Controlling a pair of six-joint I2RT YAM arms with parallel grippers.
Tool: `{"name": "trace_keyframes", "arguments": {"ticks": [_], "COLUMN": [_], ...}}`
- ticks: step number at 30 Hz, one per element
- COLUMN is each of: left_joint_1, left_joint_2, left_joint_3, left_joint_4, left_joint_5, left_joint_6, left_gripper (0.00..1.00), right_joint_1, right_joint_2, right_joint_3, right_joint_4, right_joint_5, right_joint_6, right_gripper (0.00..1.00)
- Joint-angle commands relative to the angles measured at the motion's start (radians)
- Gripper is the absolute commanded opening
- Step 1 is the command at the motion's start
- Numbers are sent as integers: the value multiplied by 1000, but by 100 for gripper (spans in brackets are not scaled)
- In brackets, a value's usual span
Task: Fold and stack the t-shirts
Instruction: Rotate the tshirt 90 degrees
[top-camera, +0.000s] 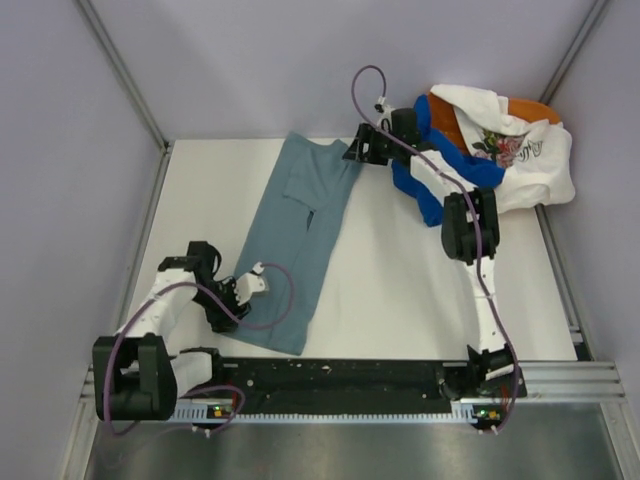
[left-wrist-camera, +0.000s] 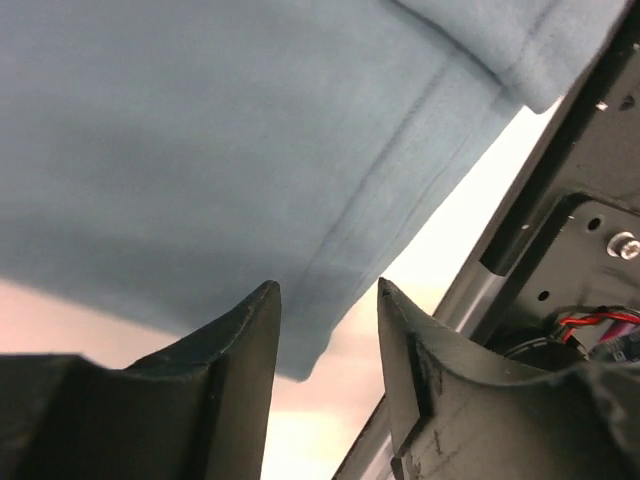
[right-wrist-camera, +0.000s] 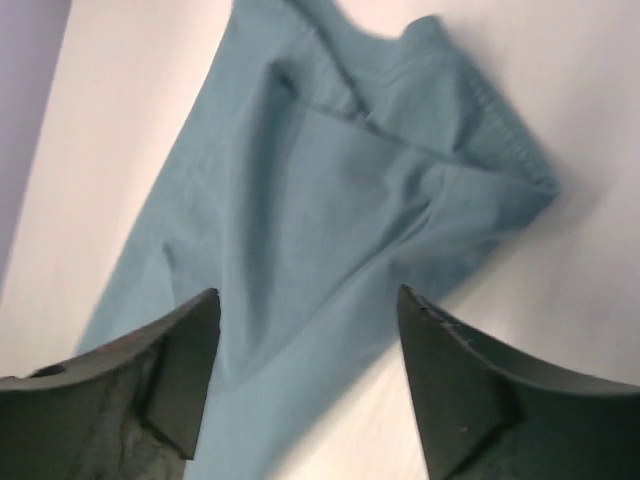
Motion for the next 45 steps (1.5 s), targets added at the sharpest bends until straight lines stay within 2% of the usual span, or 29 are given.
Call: {"name": "trace_keyframes", "arguments": {"ticks": [1,4,7,10,13,16,19,23,28,34,35,37,38,41,45], "left_joint_1": [66,127,199,241,247,247,249,249,249,247,247,247,247,238,149], "left_joint_2": [-107,-123,-133,-130,-109,-113,-126,-126,-133,-121,-118,-109,-106,-100,-129], "left_joint_3": [71,163,197,205,219,210,179,138,113,106,104,105,106,105,107], "left_joint_4": [-2,-50,-68,-42,-83,-102,-76,-62,-56,-67,-68,-67,-67,-70,-91], "left_joint_5": [57,115,161,178,233,273,269,263,237,221,217,211,209,209,246], "left_joint_6": [-22,-29,-3,-2,27,53,66,66,64,73,75,80,83,107,170], "left_gripper": [52,53,53,53,54,54,55,56,56,56,56,56,56,58,61], "right_joint_1": [59,114,206,349,536,718,847,921,973,1007,1012,1013,1013,1012,997], "right_joint_2": [-360,-567,-770,-959,-1052,-1080,-1031,-935,-841,-755,-746,-731,-732,-769,-913], "right_joint_3": [-241,-491,-834,-1082,-1260,-1386,-1401,-1334,-1291,-1234,-1233,-1226,-1229,-1272,-1378], "right_joint_4": [128,260,394,411,389,365,324,218,166,150,147,126,113,70,0], "right_joint_5": [-108,-146,-188,-176,-122,-58,24,100,116,143,146,153,166,231,312], "right_joint_6": [-289,-425,-579,-769,-938,-1109,-1167,-1229,-1329,-1322,-1323,-1317,-1309,-1303,-1291], "right_gripper": [77,79,79,79,77,75,71,61,60,58,54,37,25,0,0]}}
